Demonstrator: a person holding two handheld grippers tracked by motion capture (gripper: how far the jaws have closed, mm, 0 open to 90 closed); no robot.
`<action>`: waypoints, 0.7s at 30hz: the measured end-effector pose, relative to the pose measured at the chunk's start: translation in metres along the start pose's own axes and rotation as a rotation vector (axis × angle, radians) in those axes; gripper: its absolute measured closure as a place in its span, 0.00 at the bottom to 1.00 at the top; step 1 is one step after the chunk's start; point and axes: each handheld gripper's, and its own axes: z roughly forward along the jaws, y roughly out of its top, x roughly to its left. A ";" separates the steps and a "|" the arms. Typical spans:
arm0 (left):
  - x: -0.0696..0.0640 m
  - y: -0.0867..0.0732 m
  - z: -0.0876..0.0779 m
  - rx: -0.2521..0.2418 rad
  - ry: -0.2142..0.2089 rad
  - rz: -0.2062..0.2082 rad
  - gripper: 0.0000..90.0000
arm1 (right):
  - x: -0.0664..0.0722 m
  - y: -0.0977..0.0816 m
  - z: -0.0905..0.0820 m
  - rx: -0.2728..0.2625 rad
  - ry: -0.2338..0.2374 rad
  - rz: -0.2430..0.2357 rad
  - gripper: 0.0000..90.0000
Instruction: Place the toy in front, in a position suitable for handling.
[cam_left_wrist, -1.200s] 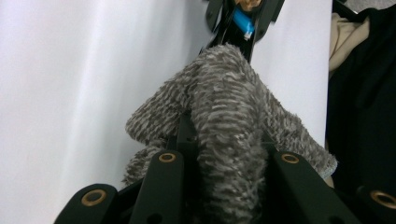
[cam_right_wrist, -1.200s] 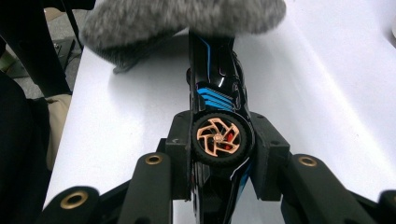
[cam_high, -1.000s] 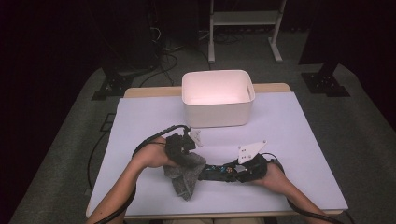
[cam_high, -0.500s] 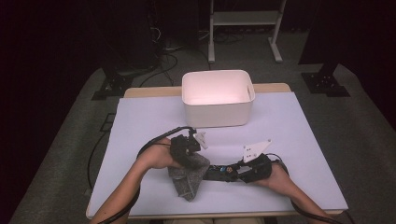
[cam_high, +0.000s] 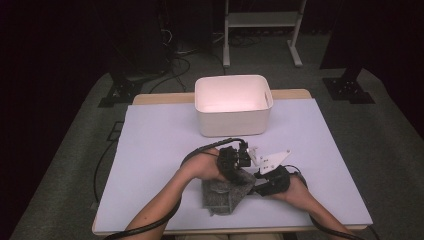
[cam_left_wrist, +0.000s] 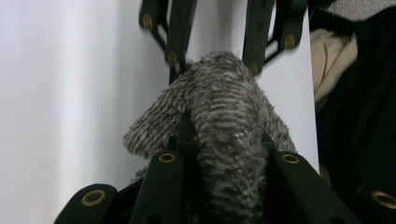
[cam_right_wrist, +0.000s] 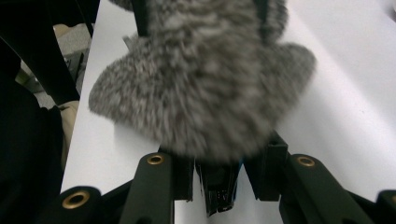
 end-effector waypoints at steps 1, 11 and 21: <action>0.000 0.002 0.001 -0.002 -0.001 0.002 0.81 | 0.000 0.000 0.000 -0.006 0.000 0.002 0.72; 0.003 -0.019 -0.005 -0.009 0.014 -0.036 0.81 | 0.000 -0.001 0.000 -0.005 -0.001 -0.004 0.73; 0.005 -0.083 -0.029 -0.082 0.054 -0.171 0.81 | 0.000 0.000 0.000 0.007 -0.003 -0.015 0.73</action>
